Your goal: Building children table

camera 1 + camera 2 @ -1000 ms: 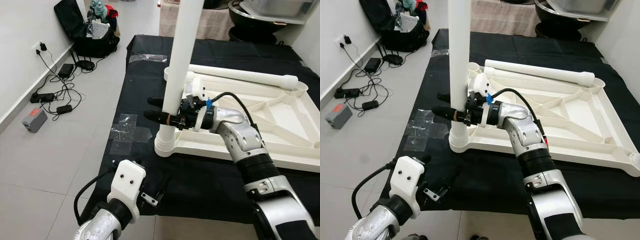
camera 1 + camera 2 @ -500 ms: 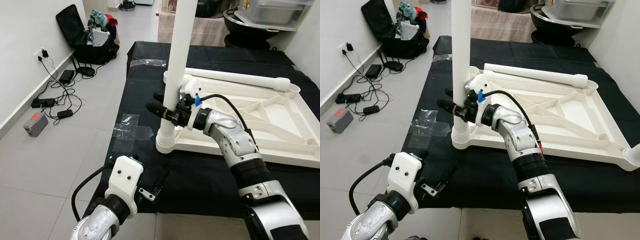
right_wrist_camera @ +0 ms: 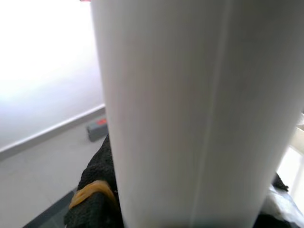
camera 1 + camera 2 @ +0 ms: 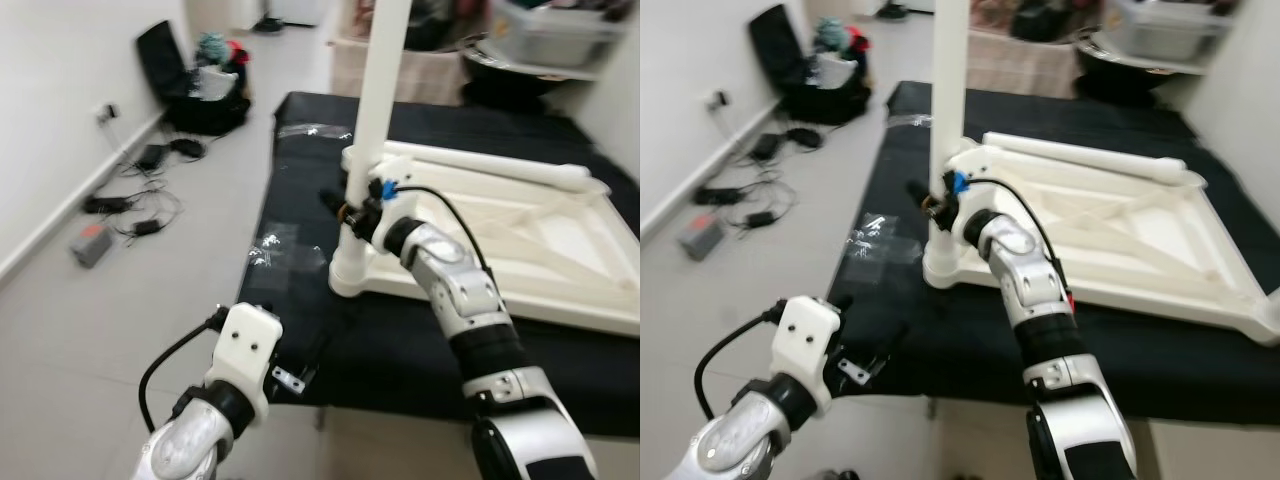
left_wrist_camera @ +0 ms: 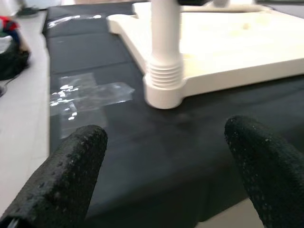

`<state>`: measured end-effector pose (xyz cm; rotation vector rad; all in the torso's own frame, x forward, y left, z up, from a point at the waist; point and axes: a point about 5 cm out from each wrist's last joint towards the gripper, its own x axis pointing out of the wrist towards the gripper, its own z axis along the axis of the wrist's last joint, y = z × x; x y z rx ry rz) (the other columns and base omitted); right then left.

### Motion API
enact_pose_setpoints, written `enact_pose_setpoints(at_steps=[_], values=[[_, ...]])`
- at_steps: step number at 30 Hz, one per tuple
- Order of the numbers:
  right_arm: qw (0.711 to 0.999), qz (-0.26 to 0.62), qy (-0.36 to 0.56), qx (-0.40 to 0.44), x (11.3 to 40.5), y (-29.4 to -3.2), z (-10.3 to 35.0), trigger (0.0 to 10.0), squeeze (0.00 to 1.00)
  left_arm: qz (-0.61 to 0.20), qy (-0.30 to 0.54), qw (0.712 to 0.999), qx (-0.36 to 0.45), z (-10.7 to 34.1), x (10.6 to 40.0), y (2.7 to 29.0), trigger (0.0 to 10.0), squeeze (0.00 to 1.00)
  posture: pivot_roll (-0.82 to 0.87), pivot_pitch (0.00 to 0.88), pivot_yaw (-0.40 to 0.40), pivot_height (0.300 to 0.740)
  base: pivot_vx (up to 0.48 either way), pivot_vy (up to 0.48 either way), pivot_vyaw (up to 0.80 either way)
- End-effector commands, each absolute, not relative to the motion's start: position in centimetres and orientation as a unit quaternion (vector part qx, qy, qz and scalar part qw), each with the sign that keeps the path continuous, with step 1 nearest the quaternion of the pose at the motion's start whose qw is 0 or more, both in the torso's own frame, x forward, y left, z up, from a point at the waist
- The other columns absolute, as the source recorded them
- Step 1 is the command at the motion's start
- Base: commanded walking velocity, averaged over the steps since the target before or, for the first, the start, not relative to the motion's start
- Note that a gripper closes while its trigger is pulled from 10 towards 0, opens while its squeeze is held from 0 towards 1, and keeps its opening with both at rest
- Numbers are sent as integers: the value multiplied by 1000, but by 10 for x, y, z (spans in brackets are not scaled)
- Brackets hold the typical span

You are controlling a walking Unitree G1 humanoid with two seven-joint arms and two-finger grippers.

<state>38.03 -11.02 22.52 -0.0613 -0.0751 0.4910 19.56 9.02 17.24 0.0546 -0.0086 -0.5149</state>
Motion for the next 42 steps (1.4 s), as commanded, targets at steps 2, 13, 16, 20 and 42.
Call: enact_pose_setpoints(at_steps=[2,13,16,20,42], values=[[977,212,11,-16,381,-115,202,10000,0,-255,-4,966,33,172,195,91,10000,0,86,204,-69,740,0,0,0],[991,135,2,5,383,-120,202,10000,0,-259,-4,965,37,172,195,91,10000,0,85,211,-68,740,0,0,0],[994,110,4,11,383,-123,200,10000,0,-260,-5,965,37,173,196,91,10000,0,83,221,-68,740,0,0,0],[998,62,2,7,384,-130,199,10000,0,-259,-5,965,38,173,196,91,10000,0,86,226,-71,740,0,0,0],[993,-115,-25,24,370,-130,200,10000,0,-254,-8,966,44,175,201,96,10000,0,83,241,-70,740,0,0,0]])
